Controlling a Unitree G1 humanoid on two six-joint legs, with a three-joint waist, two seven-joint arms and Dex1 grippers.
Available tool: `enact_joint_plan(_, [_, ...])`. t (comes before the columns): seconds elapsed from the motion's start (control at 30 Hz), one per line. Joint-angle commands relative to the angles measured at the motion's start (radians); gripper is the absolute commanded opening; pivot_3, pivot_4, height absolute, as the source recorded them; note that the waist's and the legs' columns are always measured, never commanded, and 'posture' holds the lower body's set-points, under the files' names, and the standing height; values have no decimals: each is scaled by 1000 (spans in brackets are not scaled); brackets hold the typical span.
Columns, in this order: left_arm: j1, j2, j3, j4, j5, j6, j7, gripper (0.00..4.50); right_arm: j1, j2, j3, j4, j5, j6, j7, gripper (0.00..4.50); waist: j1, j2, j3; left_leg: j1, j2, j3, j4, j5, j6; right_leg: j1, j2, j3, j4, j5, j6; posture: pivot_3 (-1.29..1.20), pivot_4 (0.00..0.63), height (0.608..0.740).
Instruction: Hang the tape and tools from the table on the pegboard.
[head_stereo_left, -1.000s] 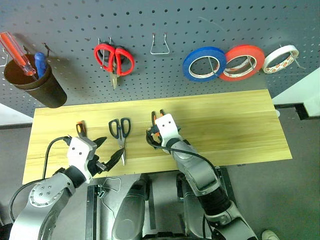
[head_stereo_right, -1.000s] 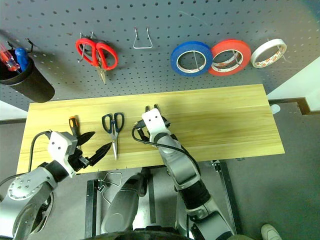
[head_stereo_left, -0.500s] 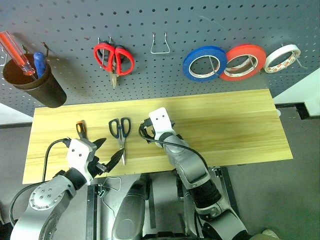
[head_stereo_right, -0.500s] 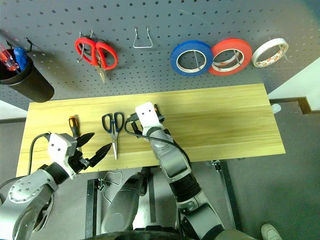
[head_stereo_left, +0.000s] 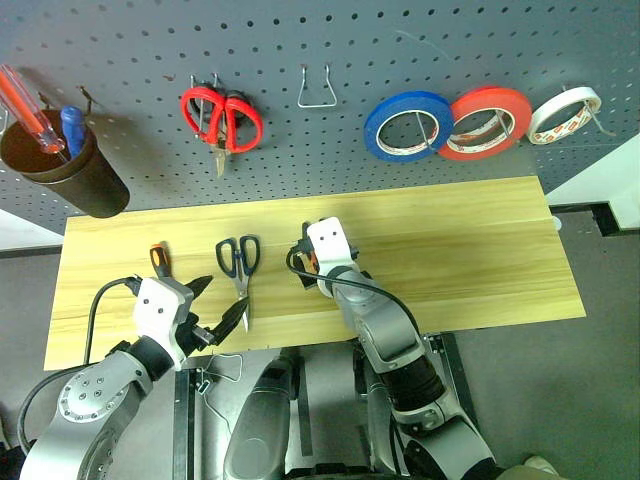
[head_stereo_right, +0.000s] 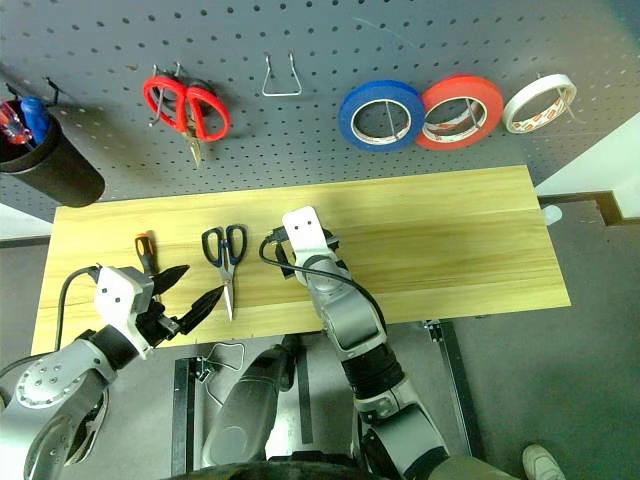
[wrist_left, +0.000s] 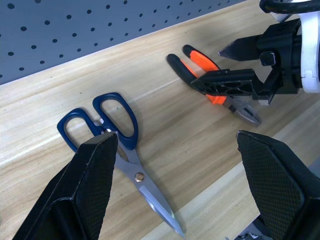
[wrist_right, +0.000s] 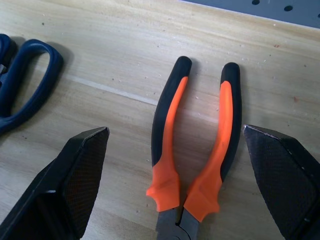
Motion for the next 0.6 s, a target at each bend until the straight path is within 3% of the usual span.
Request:
enact_joint_plan(0.03, [27,-5,12,-48,-11,6,6,3962,-50,74,16,-24,3,-5,-8,4477,0,0,0,0,0,0,-1,0,0,0,0,0,0,0,0,83,499,711])
enact_joint_plan(0.6, [55,-9,21,-79,-20,13,21,3962,-100,64,31,51,13,76,4,4477,-1,-2,5,0,1,2,-4,0,0,-2,0,2,-1,0,-1,82,510,711])
